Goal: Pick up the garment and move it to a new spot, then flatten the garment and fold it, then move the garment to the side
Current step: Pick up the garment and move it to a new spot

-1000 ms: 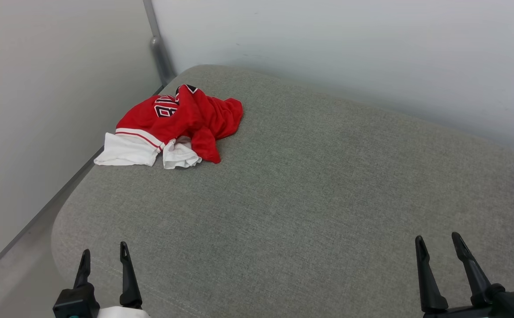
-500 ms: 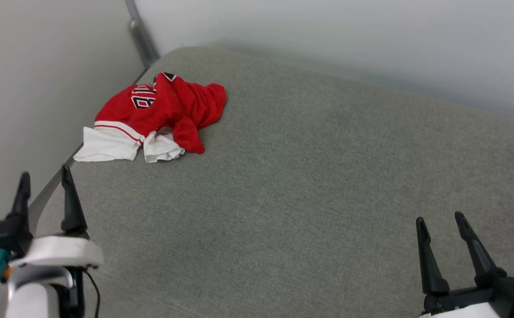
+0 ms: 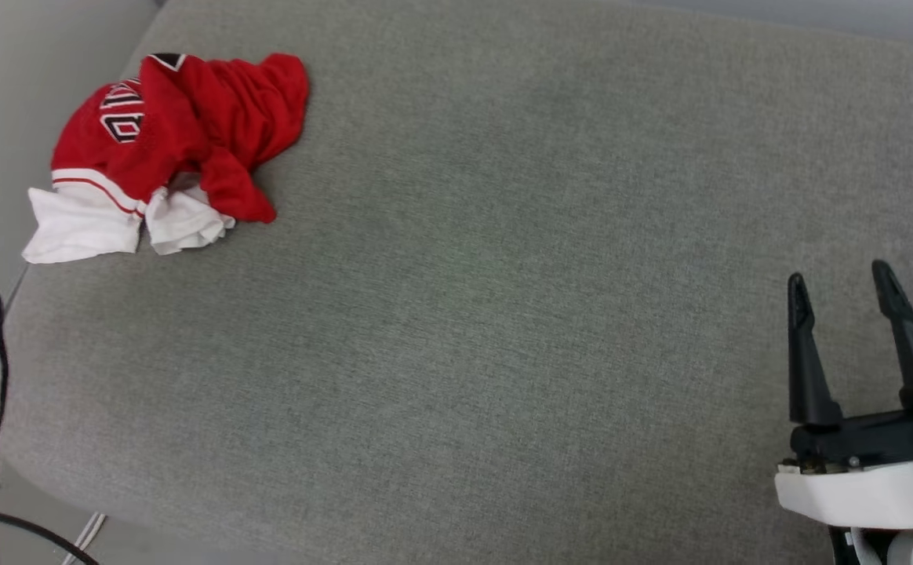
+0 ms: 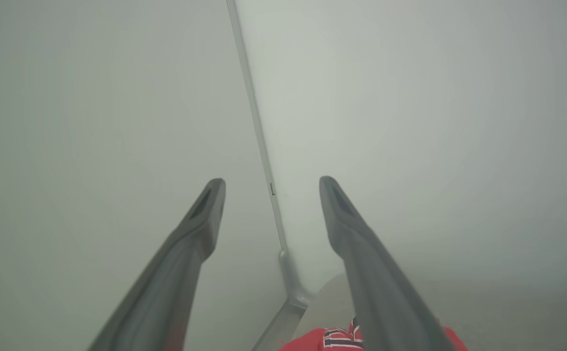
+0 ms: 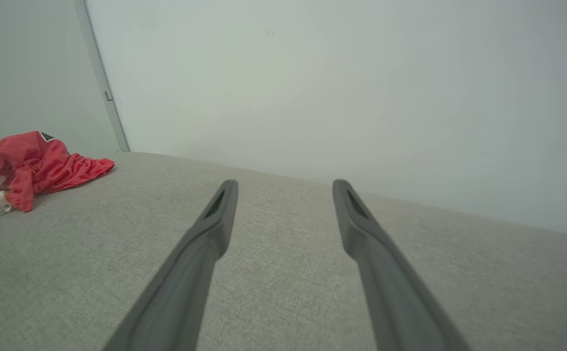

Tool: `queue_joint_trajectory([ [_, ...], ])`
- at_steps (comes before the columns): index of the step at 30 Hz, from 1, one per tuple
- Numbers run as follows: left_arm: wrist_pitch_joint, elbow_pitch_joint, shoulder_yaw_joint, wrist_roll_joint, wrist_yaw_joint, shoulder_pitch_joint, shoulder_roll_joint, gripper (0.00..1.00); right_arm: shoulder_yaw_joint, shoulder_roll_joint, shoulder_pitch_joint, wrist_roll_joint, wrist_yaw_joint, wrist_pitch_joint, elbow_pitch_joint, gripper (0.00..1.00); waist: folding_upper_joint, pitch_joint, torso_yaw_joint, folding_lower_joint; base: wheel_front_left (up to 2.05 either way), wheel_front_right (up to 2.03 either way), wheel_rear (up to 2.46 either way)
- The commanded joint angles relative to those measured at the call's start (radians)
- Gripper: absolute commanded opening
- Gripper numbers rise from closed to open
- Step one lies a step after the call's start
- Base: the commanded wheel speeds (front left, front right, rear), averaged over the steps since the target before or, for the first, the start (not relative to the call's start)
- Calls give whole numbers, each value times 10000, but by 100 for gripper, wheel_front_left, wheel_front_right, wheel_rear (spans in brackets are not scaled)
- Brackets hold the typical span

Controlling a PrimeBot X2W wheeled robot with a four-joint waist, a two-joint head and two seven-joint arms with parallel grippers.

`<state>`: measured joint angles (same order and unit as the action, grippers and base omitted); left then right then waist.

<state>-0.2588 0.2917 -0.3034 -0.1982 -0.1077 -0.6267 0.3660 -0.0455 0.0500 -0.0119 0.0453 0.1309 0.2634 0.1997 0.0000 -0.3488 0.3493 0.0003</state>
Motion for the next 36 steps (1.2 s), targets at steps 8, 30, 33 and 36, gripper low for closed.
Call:
queue_joint_trajectory([
  [8,1877,2040,545,-1153,-203,-2749,1601,100,-30,6,-915,471,-3,21,838,100,0,-1731,-631,-3,0,0,0],
  [30,9802,3824,5336,-7386,-212,-3399,3803,100,559,323,-1991,1112,-3,21,2235,100,0,-3566,-1405,-3,0,0,0],
  [33,10396,3959,5995,-7343,-214,-3240,3919,100,567,298,-2003,1086,-3,21,2215,100,0,-3662,-1472,-3,0,0,0],
  [36,10512,4105,6366,-7505,-216,-3214,3780,100,578,254,-2055,1041,-3,21,2180,100,0,-3712,-1522,-3,0,0,0],
])
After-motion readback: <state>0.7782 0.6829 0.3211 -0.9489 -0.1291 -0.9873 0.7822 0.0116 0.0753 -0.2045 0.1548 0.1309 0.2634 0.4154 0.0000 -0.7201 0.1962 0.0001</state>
